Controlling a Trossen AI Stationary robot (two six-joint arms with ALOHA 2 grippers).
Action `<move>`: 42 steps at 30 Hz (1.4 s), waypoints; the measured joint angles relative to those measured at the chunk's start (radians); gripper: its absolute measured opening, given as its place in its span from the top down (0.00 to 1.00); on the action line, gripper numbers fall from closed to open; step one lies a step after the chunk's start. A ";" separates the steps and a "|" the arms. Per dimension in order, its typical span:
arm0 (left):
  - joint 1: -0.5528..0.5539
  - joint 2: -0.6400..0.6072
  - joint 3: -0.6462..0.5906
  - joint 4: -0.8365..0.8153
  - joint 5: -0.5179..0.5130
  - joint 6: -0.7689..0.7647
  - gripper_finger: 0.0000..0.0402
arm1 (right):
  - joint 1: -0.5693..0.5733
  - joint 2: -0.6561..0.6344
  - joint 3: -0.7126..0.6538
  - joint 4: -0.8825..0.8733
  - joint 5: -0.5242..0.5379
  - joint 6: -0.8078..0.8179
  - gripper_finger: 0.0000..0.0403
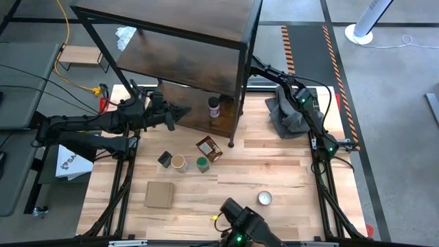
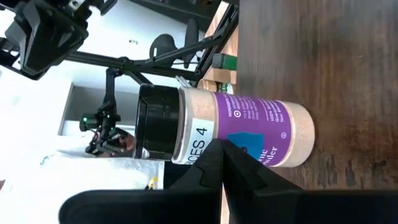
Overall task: Shelf spices
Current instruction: Remove the black seasoning bottle from the shelf
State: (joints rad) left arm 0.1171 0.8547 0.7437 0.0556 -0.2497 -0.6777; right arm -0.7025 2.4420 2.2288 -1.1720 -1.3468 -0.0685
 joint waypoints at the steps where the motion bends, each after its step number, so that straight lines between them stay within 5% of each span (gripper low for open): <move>1: 0.000 0.000 0.000 -0.003 0.000 0.000 0.98 | 0.006 0.000 0.000 0.000 0.000 0.000 1.00; 25: 0.000 0.000 0.000 -0.067 0.030 0.025 0.98 | 0.156 -0.003 0.009 -0.007 0.001 -0.048 1.00; 35: 0.000 0.000 0.000 -0.094 -0.100 0.109 0.96 | 0.022 -0.136 0.012 -0.007 0.262 -0.069 1.00; 42: -0.012 0.038 0.000 -0.143 -0.079 0.160 0.80 | -0.085 -0.272 0.012 -0.011 0.408 -0.054 1.00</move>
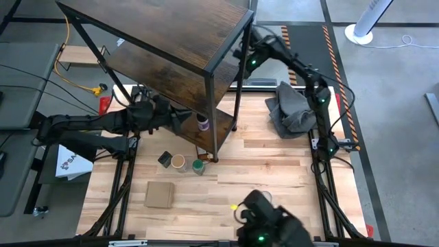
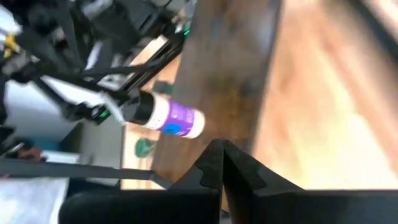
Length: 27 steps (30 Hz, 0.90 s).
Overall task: Shelf spices
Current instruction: Remove the black seasoning bottle from the shelf
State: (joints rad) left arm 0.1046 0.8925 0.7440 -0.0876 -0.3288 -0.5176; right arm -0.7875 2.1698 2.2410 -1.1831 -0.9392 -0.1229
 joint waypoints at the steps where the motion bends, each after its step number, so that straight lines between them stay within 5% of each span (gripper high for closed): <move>1: -0.004 0.011 0.000 0.000 0.009 0.005 0.77 | -0.010 -0.018 0.000 -0.002 0.010 0.015 1.00; 14: 0.007 0.130 0.000 0.002 0.127 0.212 0.34 | 0.005 -0.248 0.000 -0.022 0.109 0.077 1.00; 27: 0.009 0.112 0.094 -0.150 0.014 0.427 0.27 | 0.071 -0.400 0.000 -0.075 0.303 0.168 1.00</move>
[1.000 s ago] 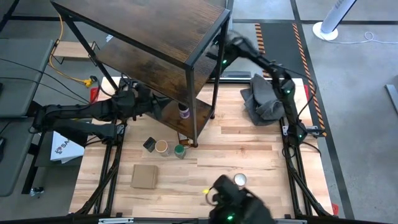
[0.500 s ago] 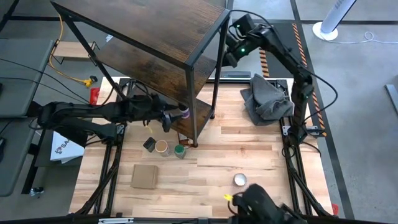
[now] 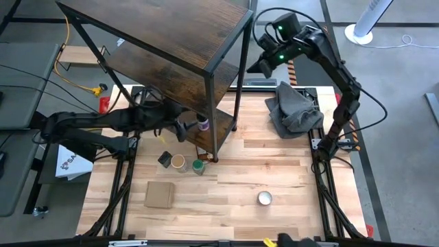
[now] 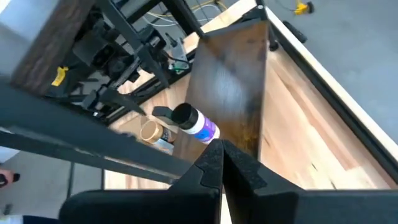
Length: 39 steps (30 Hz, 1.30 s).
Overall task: Shelf spices
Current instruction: Remove the black seasoning bottle from the shelf
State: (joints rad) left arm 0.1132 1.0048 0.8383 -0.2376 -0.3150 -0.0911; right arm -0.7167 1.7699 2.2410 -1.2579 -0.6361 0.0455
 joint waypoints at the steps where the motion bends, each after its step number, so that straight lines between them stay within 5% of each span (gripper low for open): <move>1: 0.003 0.008 0.000 -0.005 -0.022 0.011 0.27 | 0.007 -0.011 0.000 -0.010 0.022 0.000 1.00; 5: 0.016 0.042 0.000 0.020 -0.102 0.023 0.27 | 0.034 -0.047 0.000 -0.051 0.137 0.006 1.00; 8: 0.038 0.069 0.000 0.050 -0.050 -0.019 0.27 | 0.046 -0.065 0.000 -0.069 0.172 0.025 1.00; 12: 0.054 0.103 0.000 0.073 0.066 -0.126 0.27 | 0.052 -0.076 0.000 -0.091 0.173 0.026 1.00; 19: 0.033 0.113 0.000 0.102 -0.008 -0.102 0.27 | 0.052 -0.076 0.000 -0.101 0.174 -0.014 1.00; 39: 0.032 0.321 -0.001 0.132 -0.005 -0.191 0.28 | 0.052 -0.076 0.000 -0.117 0.164 -0.080 1.00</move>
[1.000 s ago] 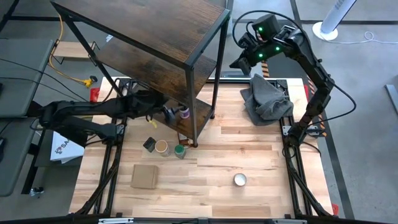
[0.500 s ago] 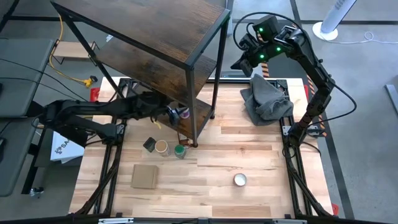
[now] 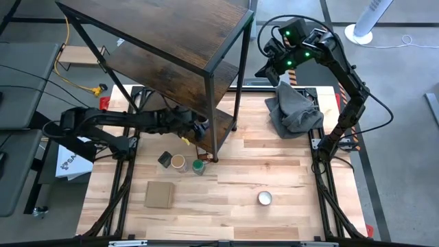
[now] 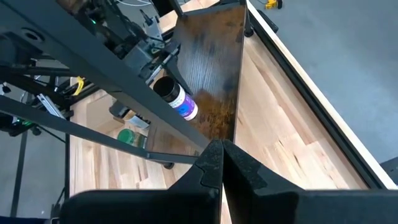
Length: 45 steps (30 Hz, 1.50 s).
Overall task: Shelf spices
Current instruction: Remove the black seasoning bottle from the shelf
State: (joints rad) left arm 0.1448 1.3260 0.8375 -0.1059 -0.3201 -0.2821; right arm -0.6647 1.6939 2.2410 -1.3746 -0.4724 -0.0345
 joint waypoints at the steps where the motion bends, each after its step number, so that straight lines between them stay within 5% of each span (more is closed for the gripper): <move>1: -0.007 0.001 0.000 0.001 -0.014 -0.016 0.29 | 0.000 0.000 0.000 -0.005 0.000 0.000 1.00; 8: -0.072 -0.042 0.000 0.009 -0.114 -0.030 0.53 | 0.000 0.000 0.000 -0.050 0.000 -0.047 1.00; 16: -0.200 -0.255 -0.001 -0.039 -0.106 -0.077 0.53 | 0.000 0.000 0.000 -0.058 -0.001 -0.079 1.00; 22: -0.409 -0.377 0.001 -0.124 -0.050 -0.252 0.53 | 0.000 0.000 0.000 -0.058 -0.019 -0.082 1.00; 30: -0.688 -0.256 -0.001 -0.186 -0.144 -0.390 0.53 | 0.035 0.000 0.000 -0.011 -0.113 -0.058 1.00; 39: -0.793 -0.128 -0.001 -0.404 -0.235 -0.090 0.53 | 0.173 -0.001 0.000 0.026 -0.077 0.113 1.00; 45: -0.789 -0.047 -0.029 -0.323 -0.195 0.041 0.53 | 0.251 -0.002 0.000 0.104 0.048 0.242 1.00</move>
State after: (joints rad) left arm -0.6437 1.2788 0.8089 -0.4290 -0.5151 -0.2412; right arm -0.4139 1.6924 2.2410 -1.2711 -0.4248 0.2074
